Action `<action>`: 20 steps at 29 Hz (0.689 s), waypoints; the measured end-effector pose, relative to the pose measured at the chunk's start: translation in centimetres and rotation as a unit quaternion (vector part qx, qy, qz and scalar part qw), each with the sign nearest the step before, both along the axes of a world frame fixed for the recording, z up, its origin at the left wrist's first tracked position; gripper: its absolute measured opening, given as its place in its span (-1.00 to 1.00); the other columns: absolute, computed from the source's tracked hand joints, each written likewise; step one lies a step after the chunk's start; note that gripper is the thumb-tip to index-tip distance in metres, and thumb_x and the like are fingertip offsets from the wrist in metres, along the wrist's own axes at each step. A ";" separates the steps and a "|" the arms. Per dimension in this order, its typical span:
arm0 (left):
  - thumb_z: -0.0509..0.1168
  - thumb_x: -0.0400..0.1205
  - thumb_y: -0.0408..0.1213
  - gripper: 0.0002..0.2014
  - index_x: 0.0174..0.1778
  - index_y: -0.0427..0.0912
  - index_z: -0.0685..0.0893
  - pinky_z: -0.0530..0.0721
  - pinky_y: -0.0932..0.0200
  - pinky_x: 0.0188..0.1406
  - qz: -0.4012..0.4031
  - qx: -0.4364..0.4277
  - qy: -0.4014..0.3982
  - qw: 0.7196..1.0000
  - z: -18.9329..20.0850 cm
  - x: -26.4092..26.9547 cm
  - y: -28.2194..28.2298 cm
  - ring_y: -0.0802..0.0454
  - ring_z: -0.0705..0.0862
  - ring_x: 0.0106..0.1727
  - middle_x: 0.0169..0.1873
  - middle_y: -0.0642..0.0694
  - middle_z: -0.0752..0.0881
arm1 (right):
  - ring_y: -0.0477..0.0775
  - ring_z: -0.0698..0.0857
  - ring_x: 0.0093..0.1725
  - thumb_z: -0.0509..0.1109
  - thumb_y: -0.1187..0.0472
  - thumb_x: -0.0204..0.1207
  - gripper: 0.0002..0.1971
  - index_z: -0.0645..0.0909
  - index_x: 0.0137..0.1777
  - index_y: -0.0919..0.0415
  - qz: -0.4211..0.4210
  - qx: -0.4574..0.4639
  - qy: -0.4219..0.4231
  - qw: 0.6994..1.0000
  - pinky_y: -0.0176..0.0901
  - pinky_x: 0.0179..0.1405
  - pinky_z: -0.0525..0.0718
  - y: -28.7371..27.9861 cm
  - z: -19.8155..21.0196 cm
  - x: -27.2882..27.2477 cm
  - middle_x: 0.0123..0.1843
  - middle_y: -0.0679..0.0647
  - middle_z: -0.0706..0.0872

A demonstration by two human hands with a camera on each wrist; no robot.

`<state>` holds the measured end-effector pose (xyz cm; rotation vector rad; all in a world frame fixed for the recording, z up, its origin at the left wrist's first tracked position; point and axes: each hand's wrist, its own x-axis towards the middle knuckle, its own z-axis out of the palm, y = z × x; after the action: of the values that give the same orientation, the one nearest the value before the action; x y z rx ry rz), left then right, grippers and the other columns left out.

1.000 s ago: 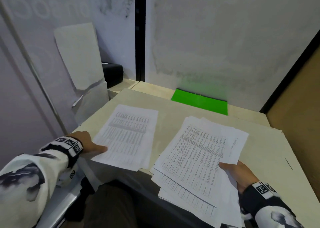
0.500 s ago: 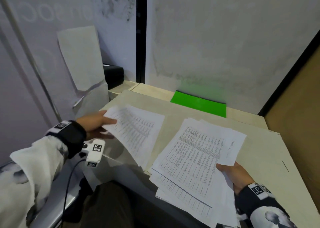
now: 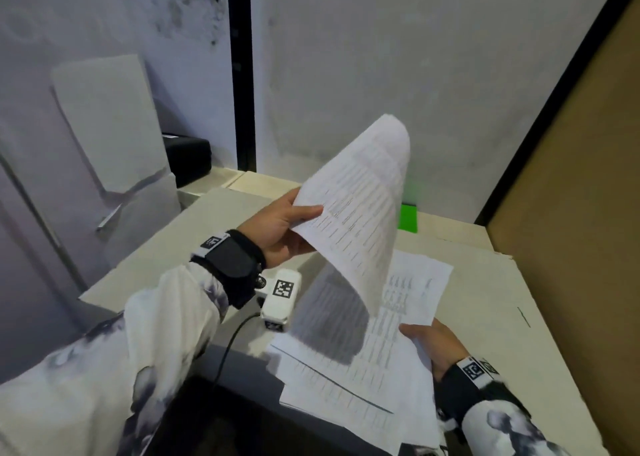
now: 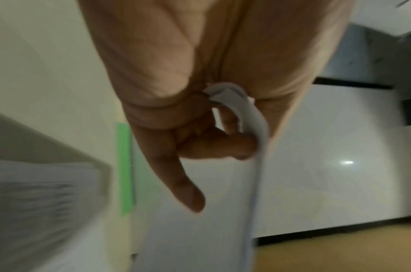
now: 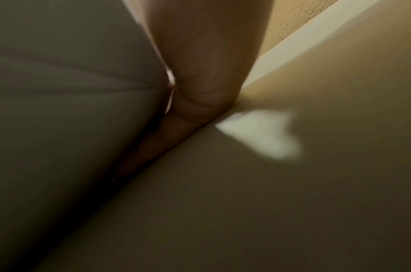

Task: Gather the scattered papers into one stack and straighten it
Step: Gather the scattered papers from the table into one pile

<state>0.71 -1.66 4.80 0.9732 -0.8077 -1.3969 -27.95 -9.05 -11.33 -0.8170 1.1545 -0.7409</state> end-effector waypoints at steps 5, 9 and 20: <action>0.29 0.65 -0.55 -0.63 0.38 -0.26 0.60 0.77 -0.35 0.07 0.008 0.177 -0.177 0.968 -9.5 -0.3 1.7 -0.28 0.79 -0.04 0.11 -0.42 0.78 | 0.41 0.63 0.46 0.43 0.10 0.58 -0.46 0.56 0.50 0.36 -0.017 -0.010 0.124 0.992 0.20 0.48 0.55 -0.1 0.5 -0.7 0.43 0.26 0.68; 0.45 0.56 -0.36 -0.67 0.26 -0.19 0.66 0.80 0.01 -0.26 0.004 0.234 -0.360 0.903 -12.8 -0.7 2.6 -0.21 0.83 -0.08 -0.01 -0.18 0.83 | 0.16 0.32 0.74 0.51 -0.60 0.05 0.18 0.29 0.72 -0.22 -0.034 0.076 0.003 0.997 0.40 0.71 0.17 -3.0 -3.9 -2.4 0.73 -0.10 0.38; 0.39 0.42 0.39 -0.06 0.59 -0.15 0.38 0.58 -0.03 0.35 -0.121 0.235 -0.610 0.747 -10.3 1.1 0.7 -0.13 0.61 0.37 0.48 -0.15 0.57 | 0.36 0.71 0.40 0.31 0.66 0.55 -0.45 0.58 0.51 0.27 0.026 -0.110 0.013 0.994 0.40 0.54 0.49 0.7 0.8 0.3 0.42 0.28 0.74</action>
<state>1.84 -0.94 -5.49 2.3477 -1.5979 -1.0477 -27.68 -8.35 -10.55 -1.0392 1.0823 -0.8260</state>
